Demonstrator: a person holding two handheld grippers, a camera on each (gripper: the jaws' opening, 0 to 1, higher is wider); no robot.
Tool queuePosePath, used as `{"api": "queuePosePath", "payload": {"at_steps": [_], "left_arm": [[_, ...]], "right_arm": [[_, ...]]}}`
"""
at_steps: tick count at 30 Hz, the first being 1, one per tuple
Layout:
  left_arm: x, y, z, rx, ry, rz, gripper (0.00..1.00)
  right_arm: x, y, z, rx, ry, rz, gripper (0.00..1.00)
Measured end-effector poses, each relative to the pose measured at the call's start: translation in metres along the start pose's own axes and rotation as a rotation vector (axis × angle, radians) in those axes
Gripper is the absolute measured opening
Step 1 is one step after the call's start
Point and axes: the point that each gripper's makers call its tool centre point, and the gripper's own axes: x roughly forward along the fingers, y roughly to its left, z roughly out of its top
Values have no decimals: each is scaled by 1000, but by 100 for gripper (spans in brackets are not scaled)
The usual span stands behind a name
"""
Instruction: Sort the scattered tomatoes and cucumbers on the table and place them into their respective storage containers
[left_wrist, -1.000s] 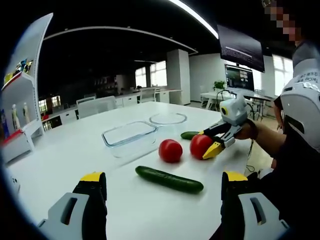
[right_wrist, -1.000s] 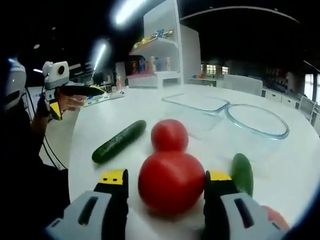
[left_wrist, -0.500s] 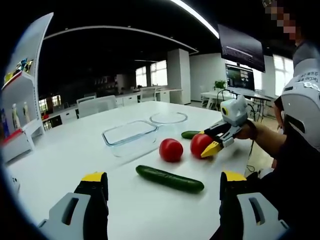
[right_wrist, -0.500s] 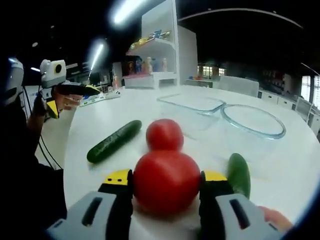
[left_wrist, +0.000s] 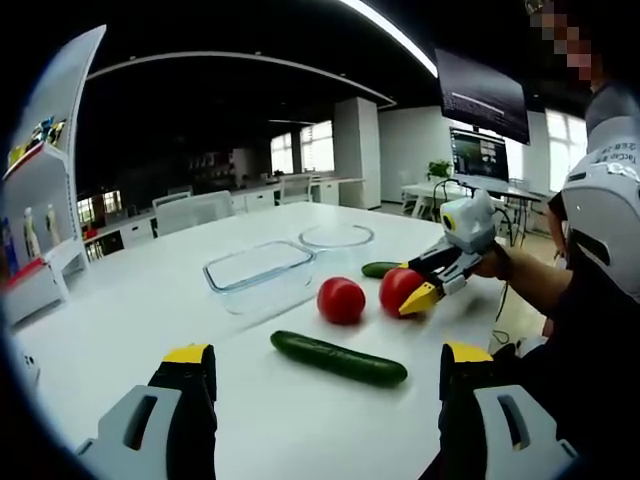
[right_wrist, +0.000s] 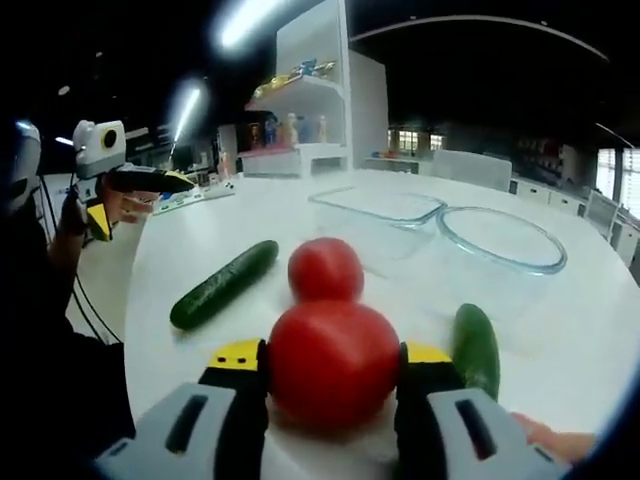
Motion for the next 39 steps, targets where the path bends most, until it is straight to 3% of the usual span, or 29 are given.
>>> {"api": "queuePosePath", "payload": {"at_steps": [6,13,39], "left_arm": [[-1,0,-1,-1,3,3,92],[-3,1,1,0,-2,7,92],[-6,-1,4,12,-4,9,92]], "right_arm": [[0,-3,2,50,-4,-37,45],[-1,-2,3,48,-3,-55,44],[-37,-4,55,27,-142,-97,43]]}}
